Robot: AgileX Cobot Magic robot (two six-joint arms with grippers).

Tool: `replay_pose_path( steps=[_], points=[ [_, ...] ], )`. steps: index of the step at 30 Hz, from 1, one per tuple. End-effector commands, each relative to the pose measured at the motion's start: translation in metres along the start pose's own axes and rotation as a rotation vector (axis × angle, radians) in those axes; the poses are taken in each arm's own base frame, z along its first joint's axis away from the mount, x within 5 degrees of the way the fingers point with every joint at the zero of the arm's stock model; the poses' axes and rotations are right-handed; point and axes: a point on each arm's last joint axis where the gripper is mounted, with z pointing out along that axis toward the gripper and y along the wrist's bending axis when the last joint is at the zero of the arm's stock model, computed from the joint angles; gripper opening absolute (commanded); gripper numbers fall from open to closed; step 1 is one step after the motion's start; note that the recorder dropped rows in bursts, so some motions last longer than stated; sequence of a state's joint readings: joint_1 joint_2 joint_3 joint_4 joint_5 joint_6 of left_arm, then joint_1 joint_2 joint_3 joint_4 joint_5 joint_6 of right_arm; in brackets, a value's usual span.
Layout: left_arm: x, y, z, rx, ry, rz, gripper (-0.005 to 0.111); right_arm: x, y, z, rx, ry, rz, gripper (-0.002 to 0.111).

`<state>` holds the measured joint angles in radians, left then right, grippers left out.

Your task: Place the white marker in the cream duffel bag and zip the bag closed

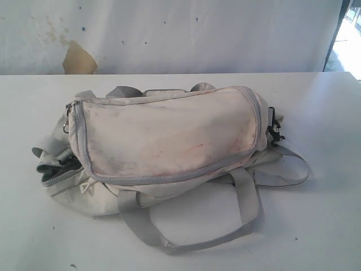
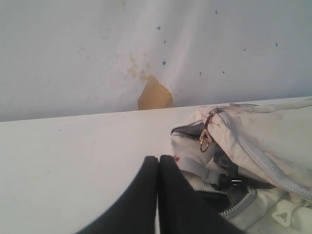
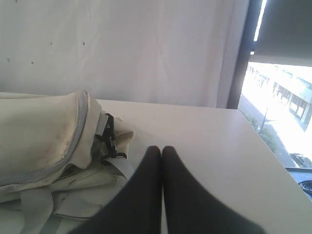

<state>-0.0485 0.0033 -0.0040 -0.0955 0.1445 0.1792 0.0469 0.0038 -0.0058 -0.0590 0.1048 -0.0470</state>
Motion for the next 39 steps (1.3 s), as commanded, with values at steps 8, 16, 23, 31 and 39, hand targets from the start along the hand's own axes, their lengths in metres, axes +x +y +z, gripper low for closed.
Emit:
replay_pose_path(
  steps=[8, 16, 23, 31, 39],
  points=[
    [0.0016, -0.0006, 0.0, 0.008, 0.005, -0.007, 0.0, 0.0021, 0.0004, 0.0, -0.004, 0.006, 0.003, 0.0],
    [0.0015, -0.0006, 0.0, 0.008, 0.005, -0.002, 0.0, 0.0021, 0.0004, 0.0, -0.004, 0.006, 0.003, 0.0],
    [0.0016, -0.0003, 0.0, 0.005, 0.005, 0.011, 0.0, 0.0021, 0.0004, 0.0, -0.004, 0.006, 0.003, 0.0],
    [0.0018, 0.0004, 0.0, -0.003, 0.007, -0.025, 0.0, 0.0021, 0.0004, 0.0, -0.004, 0.006, 0.003, 0.0],
    [0.0024, 0.0003, -0.0001, -0.003, 0.014, -0.095, 0.0, 0.0021, 0.0004, 0.0, -0.004, 0.006, 0.003, 0.0]
  ],
)
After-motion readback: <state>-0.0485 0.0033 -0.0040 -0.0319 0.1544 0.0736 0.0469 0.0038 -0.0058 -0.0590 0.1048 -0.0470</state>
